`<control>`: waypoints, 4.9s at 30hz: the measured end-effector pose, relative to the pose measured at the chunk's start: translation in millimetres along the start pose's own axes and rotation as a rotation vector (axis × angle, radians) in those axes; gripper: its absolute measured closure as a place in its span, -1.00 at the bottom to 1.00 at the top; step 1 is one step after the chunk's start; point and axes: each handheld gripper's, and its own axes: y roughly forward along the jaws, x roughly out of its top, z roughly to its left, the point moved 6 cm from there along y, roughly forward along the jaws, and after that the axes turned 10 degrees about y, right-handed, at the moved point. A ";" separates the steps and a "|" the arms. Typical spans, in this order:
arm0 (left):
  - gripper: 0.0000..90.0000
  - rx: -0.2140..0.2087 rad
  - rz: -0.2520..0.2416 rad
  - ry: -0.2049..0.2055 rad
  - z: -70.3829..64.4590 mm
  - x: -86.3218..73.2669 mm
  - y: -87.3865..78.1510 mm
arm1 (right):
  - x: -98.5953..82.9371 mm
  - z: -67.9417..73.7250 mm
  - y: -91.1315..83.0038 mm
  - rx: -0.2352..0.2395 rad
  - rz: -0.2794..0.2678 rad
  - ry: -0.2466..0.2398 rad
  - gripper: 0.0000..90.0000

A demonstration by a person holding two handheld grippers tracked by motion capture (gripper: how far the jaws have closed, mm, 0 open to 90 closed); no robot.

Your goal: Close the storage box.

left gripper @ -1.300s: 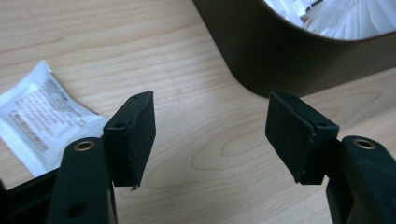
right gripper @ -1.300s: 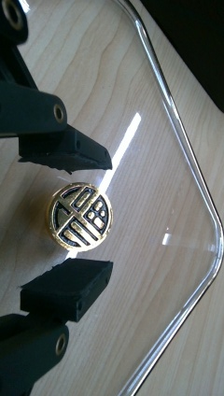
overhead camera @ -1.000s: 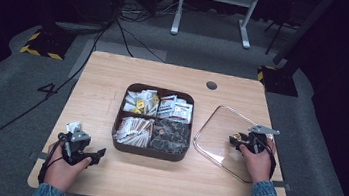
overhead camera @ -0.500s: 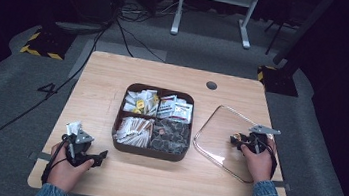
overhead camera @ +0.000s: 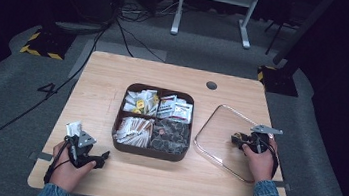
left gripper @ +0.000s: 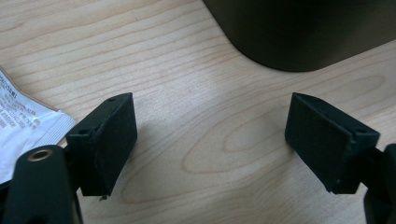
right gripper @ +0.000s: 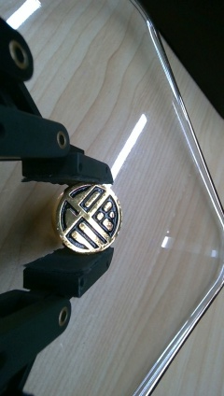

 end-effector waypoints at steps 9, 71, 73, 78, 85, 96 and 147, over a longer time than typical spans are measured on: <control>-0.62 -0.006 0.001 0.003 0.3 0.0 0.0 | 8.7 0.7 -12.1 0.011 -0.042 0.007 0.31; -0.63 -0.001 -0.002 0.005 0.2 0.1 0.4 | 108.2 138.5 -20.8 0.236 -0.105 -0.201 0.31; -0.62 0.000 -0.001 0.005 0.1 0.1 0.3 | 110.5 145.6 -16.7 0.244 -0.100 -0.210 0.31; -0.62 0.000 -0.001 0.005 0.1 0.1 0.3 | 115.3 162.1 -5.9 0.264 -0.089 -0.229 0.31; -0.62 -0.001 -0.001 0.004 0.1 0.1 0.4 | 119.8 178.4 5.1 0.284 -0.075 -0.257 0.31; -0.62 -0.002 -0.002 0.005 0.2 0.1 0.4 | 125.1 204.3 25.7 0.302 -0.049 -0.297 0.31; -0.62 -0.001 -0.002 0.005 0.2 0.1 0.4 | 101.4 256.1 112.9 0.341 0.075 -0.342 0.30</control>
